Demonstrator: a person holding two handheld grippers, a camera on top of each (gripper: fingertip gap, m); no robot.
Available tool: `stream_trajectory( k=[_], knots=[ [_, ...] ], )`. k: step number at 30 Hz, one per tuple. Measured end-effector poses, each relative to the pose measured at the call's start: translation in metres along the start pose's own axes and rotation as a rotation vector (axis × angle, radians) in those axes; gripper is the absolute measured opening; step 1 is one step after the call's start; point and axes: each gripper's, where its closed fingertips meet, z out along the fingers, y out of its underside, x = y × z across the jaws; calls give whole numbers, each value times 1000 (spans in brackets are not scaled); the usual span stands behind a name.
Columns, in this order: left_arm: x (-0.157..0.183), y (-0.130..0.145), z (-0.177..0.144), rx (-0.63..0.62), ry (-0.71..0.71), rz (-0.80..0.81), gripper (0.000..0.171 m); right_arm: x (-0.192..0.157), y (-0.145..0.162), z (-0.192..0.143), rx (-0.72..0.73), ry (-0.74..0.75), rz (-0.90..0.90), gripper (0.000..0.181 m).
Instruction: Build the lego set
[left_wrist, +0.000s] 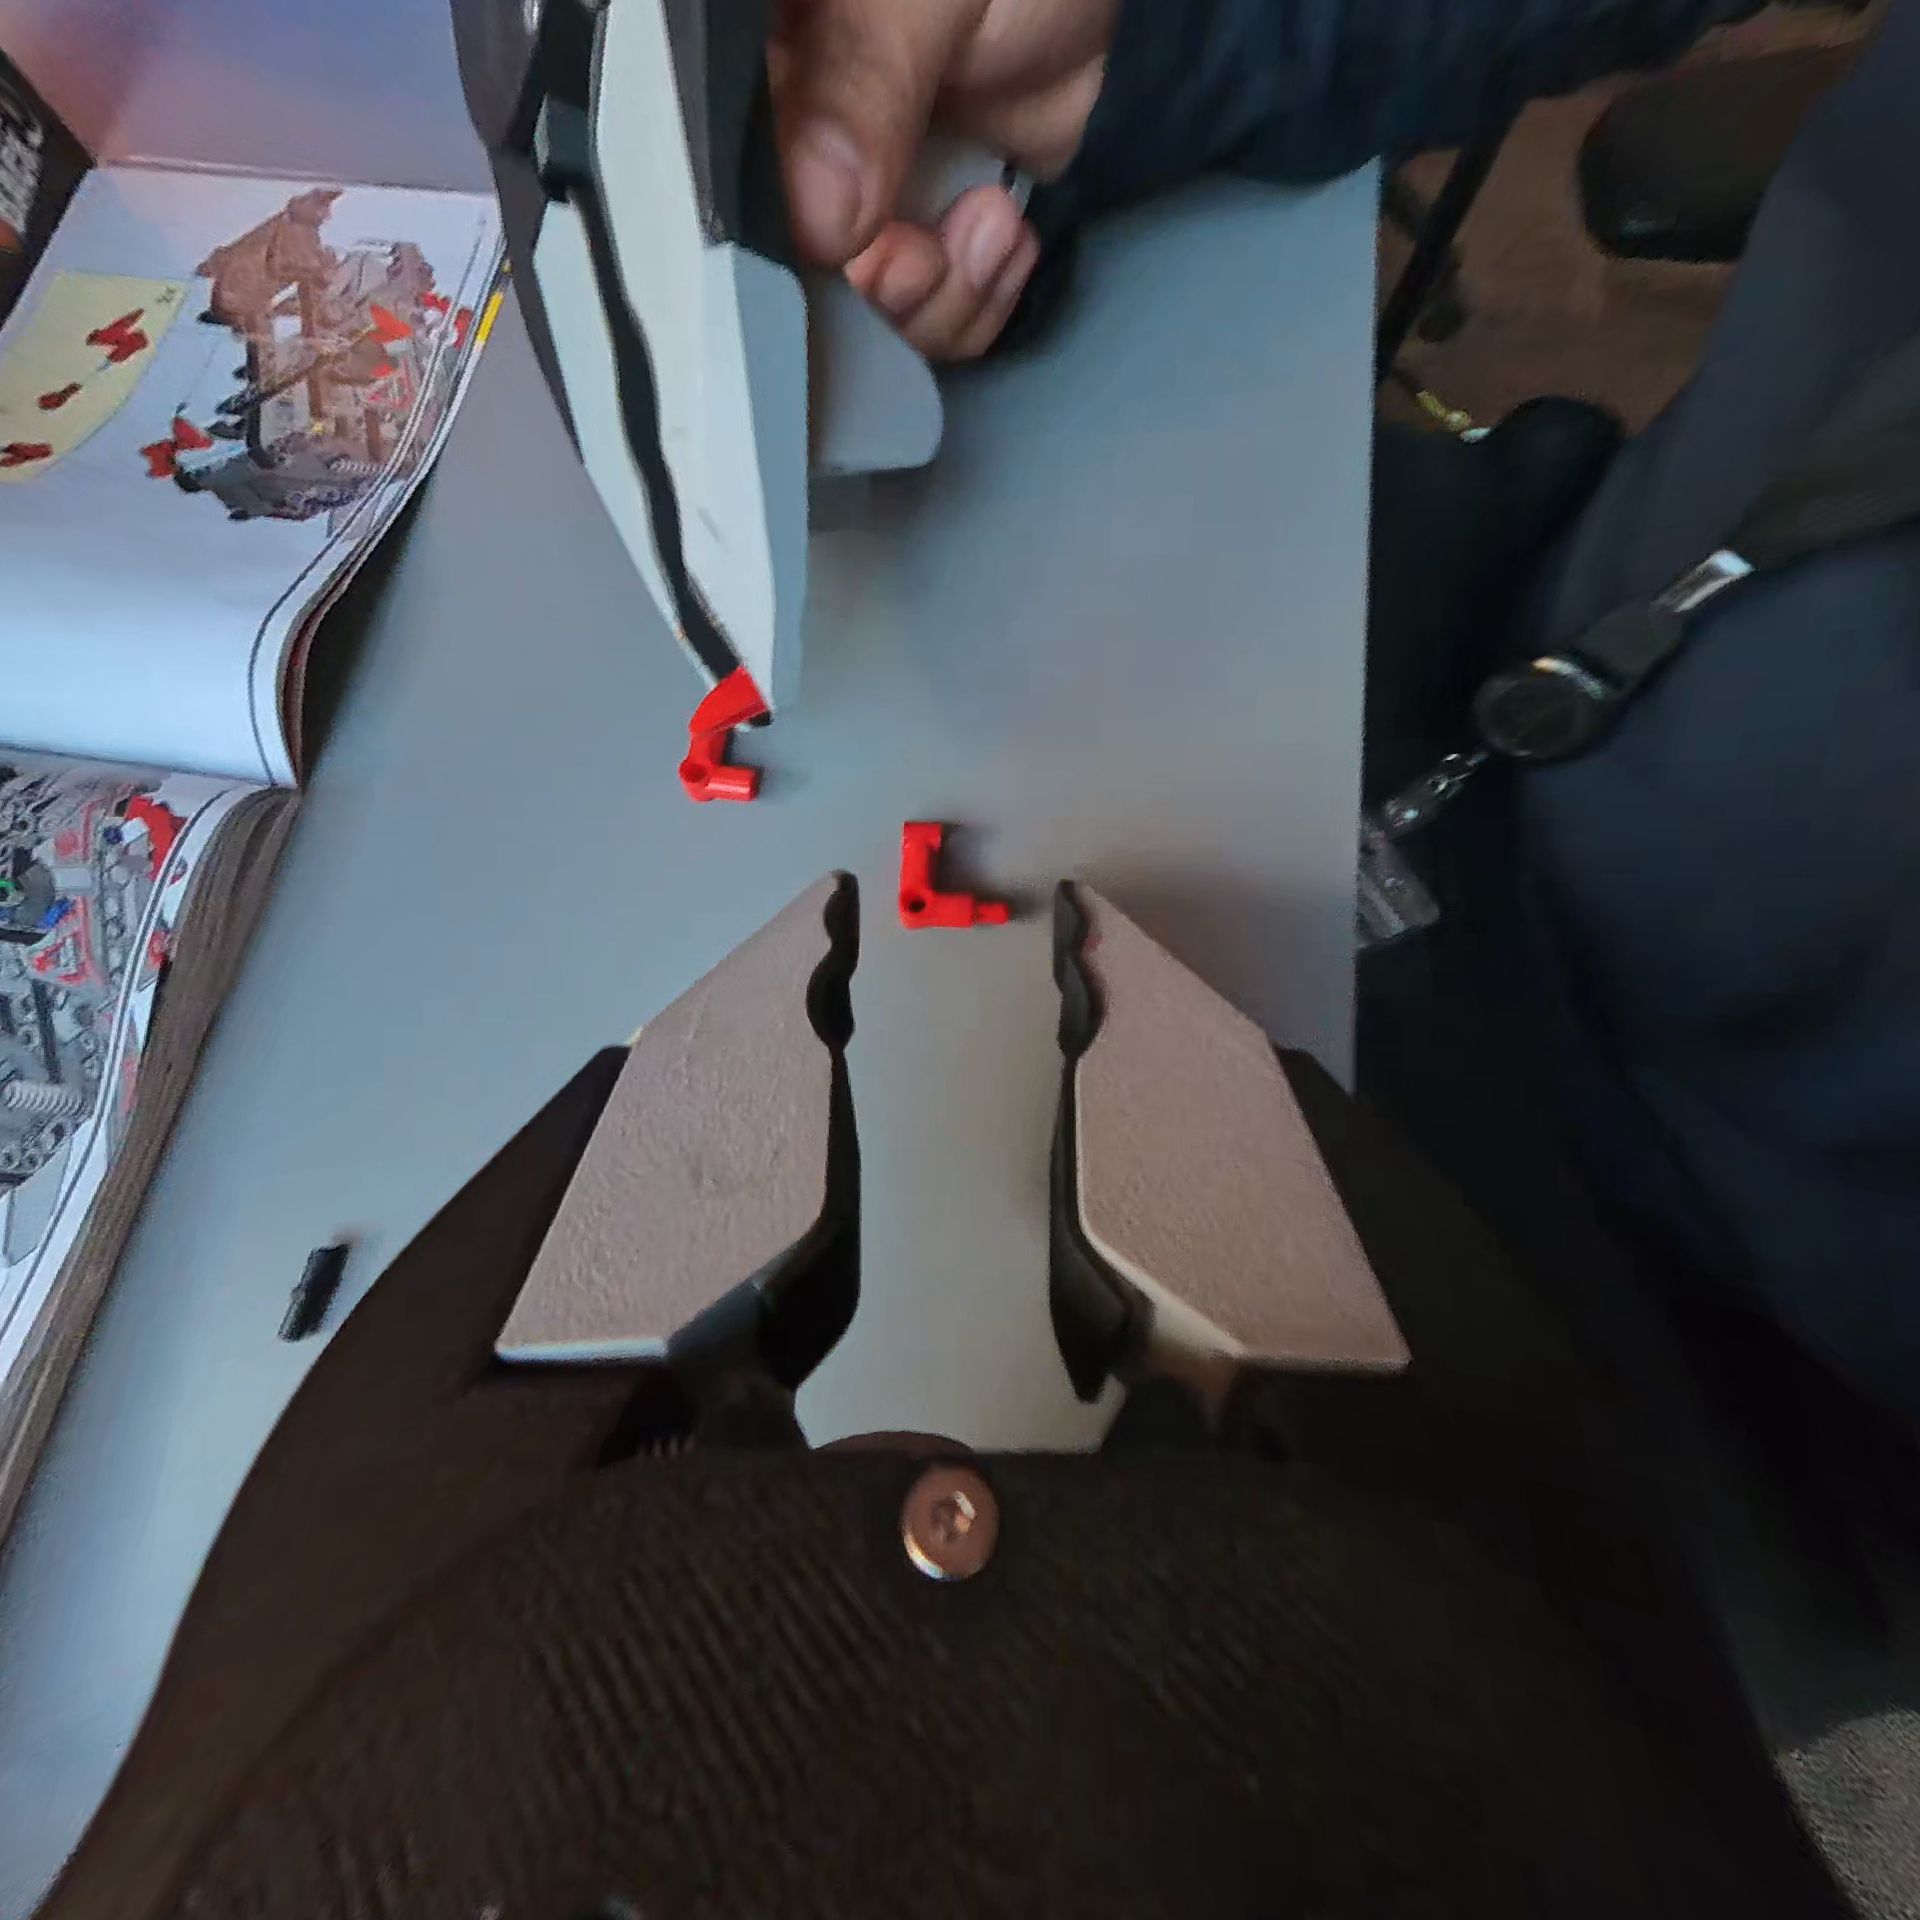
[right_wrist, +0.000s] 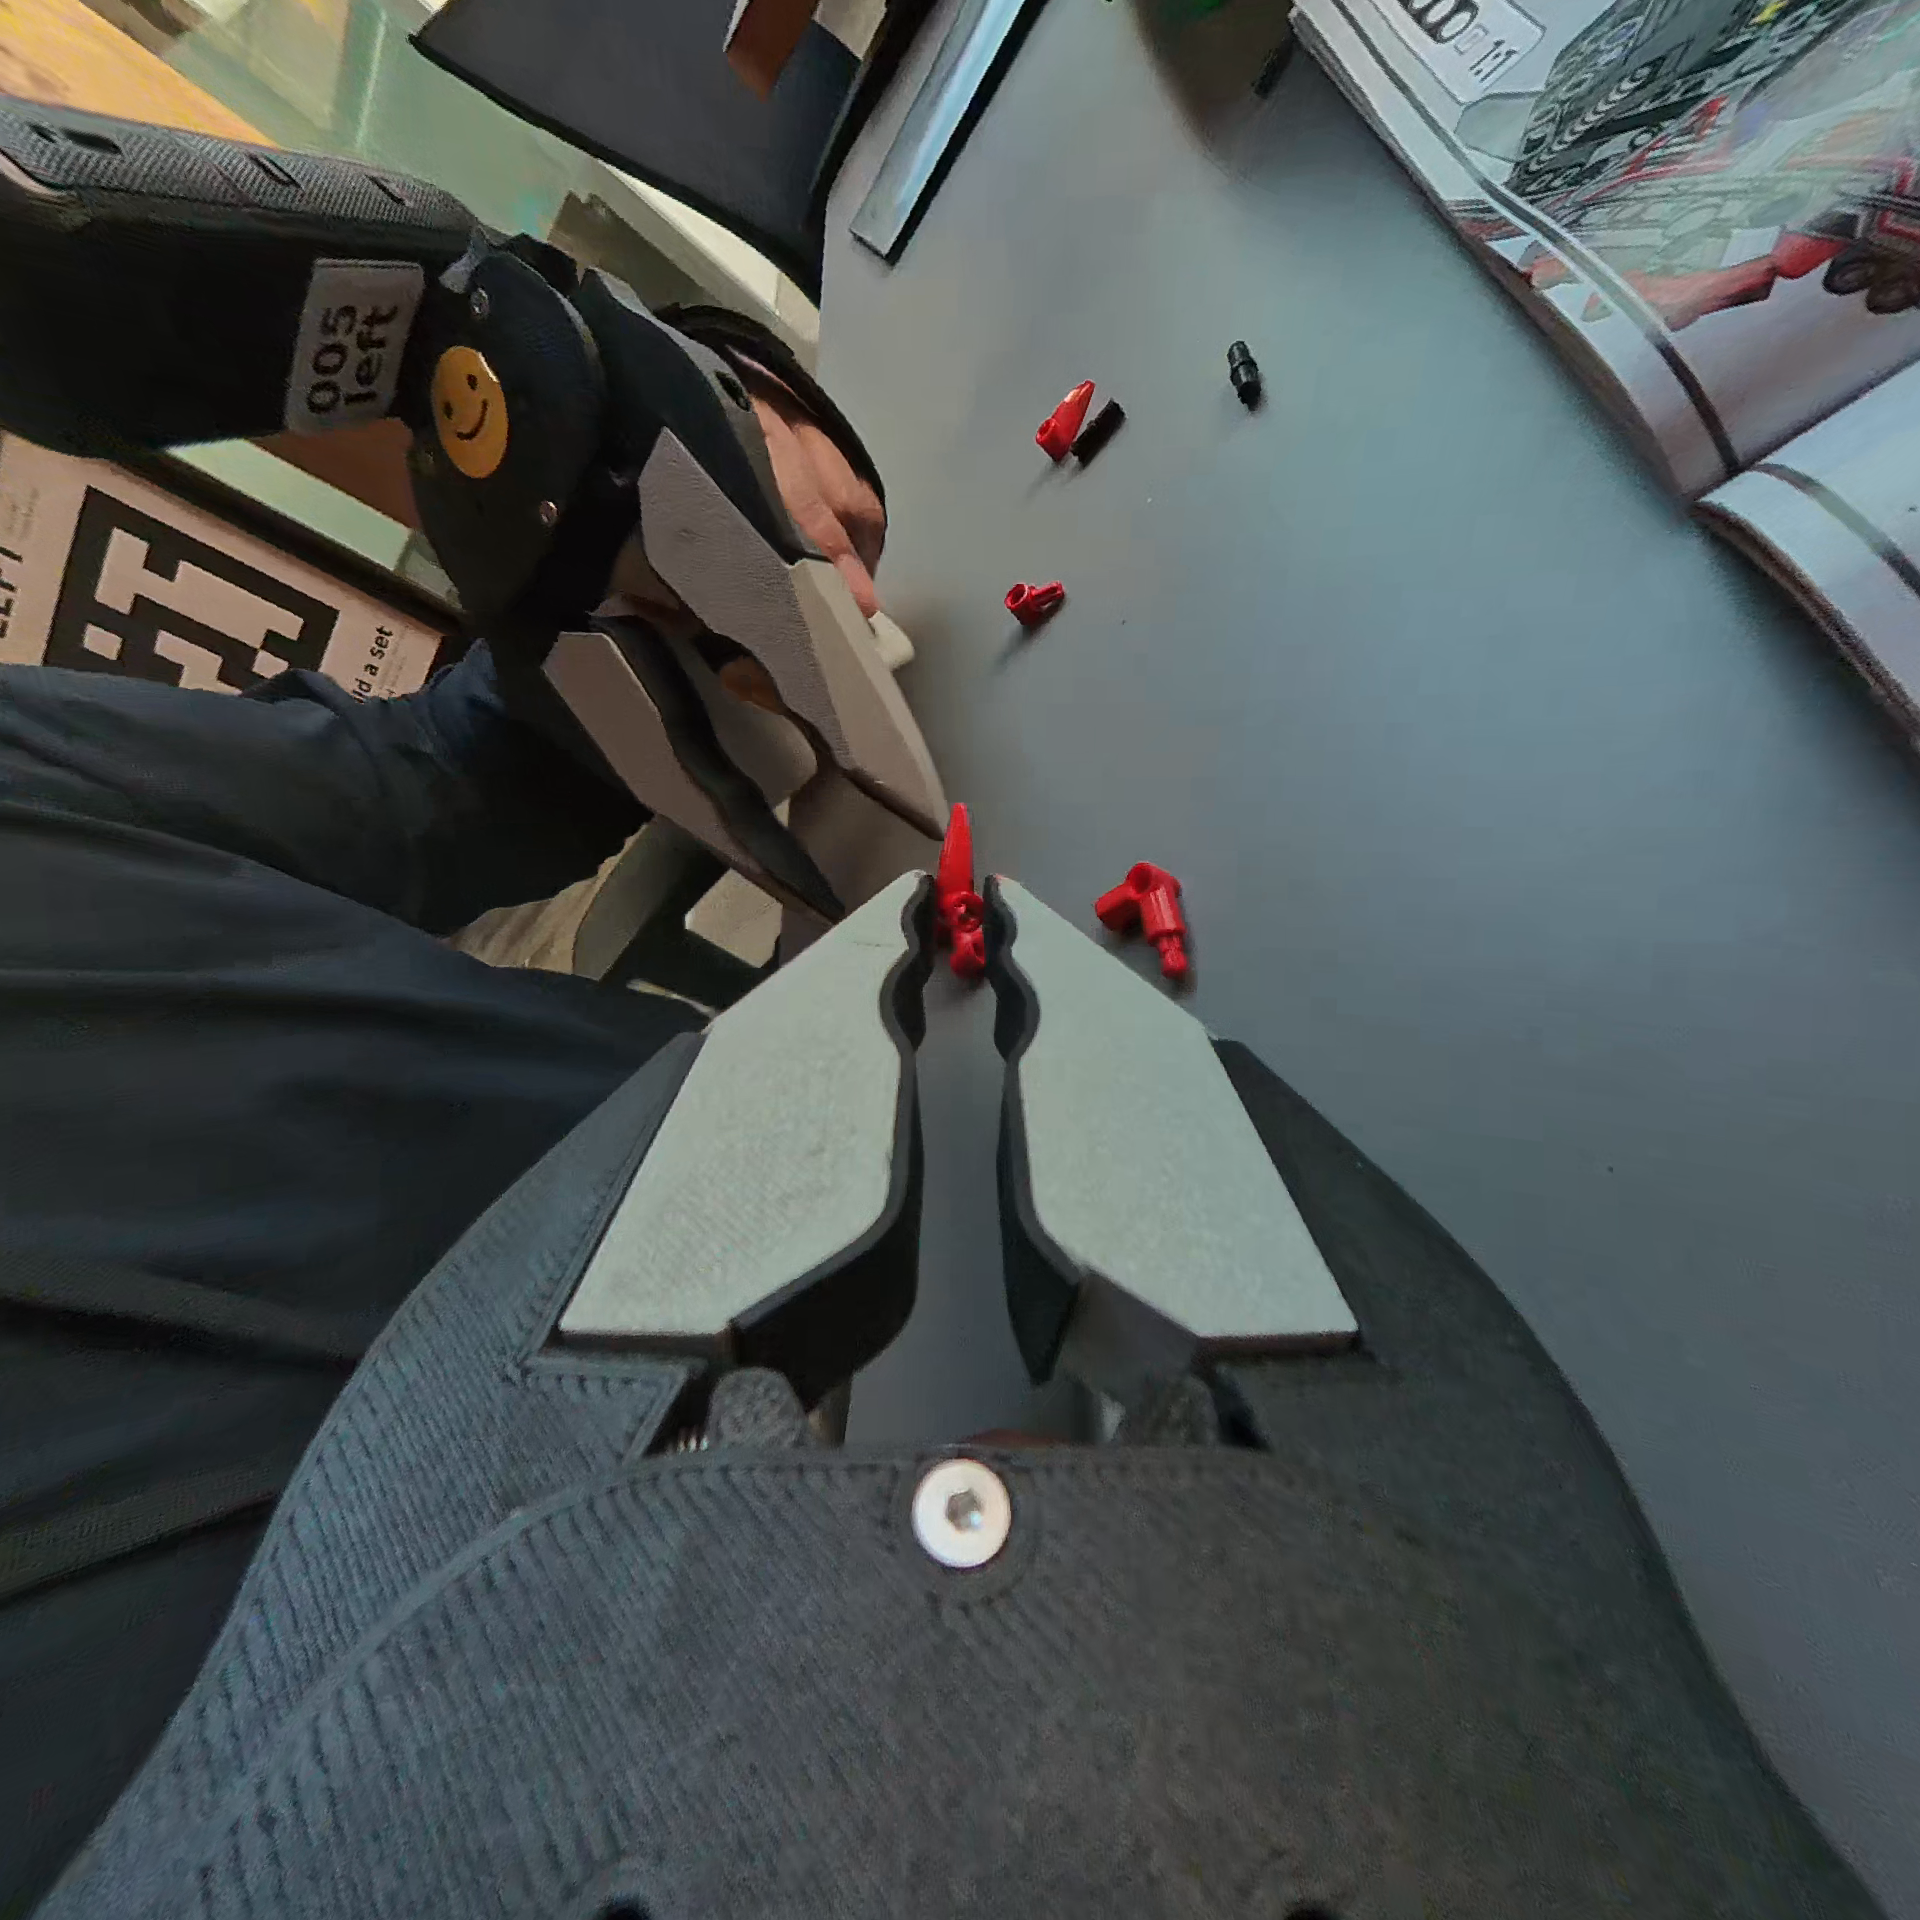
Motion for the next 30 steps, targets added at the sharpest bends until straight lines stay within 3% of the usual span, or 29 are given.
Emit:
stream_trajectory(
  k=[5,8,13,18,24,27,30],
  knots=[
    [0,9,5,-82,17,-15,33,6,-2,-3,10,59,-34,4],
    [6,15,12,-95,38,-41,34,-1,-4,-7,32,16,-58,4],
    [27,7,19,-35,83,-110,34,-16,12,-10,20,37,-277,4],
    [31,4,15,-3,21,-138,35,-49,7,-31,191,-10,-507,4],
    [27,-43,-2,179,-62,-142,34,-63,23,-24,190,167,-874,4],
    [30,-59,-3,247,-40,-184,34,-56,20,-23,179,402,-1083,5],
    [29,-59,-7,301,3,-299,34,-56,13,-32,178,661,-1337,4]
  ],
)
